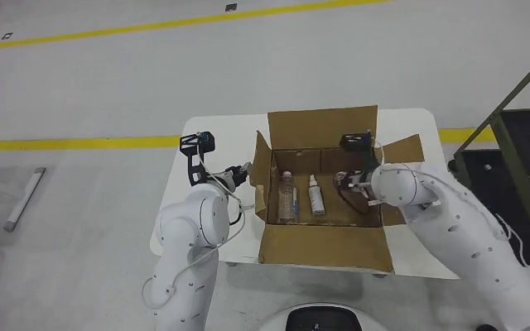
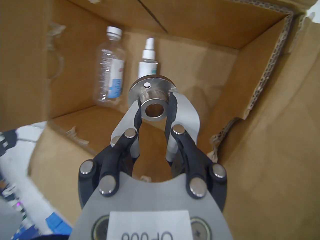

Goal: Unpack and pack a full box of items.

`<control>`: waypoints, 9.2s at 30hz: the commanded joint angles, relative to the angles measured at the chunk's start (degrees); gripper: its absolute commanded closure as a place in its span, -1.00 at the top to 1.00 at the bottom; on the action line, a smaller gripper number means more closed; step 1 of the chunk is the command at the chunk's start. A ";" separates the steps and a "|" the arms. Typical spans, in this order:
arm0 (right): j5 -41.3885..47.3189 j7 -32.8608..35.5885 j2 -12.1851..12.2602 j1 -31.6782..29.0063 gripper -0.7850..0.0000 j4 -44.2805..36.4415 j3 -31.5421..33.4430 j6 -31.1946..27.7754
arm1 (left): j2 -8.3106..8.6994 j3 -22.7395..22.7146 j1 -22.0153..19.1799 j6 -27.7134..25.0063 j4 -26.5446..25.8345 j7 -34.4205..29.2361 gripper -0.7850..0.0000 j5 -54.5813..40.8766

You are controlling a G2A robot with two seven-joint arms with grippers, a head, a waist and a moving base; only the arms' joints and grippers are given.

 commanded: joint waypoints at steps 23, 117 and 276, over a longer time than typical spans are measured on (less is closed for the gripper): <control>2.98 -7.53 -5.70 6.67 1.00 17.20 -9.82 2.53 | 0.00 0.00 0.00 0.00 0.00 0.00 1.00 0.00; 36.05 -36.89 2.42 -18.75 -1.00 -2.43 36.89 -10.57 | -1.22 10.94 -0.61 -19.28 11.89 9.86 -1.00 -13.79; -8.10 -42.80 -0.44 -11.72 -1.00 0.25 -1.87 -15.06 | 5.22 3.45 11.27 -23.05 4.98 15.98 1.00 7.23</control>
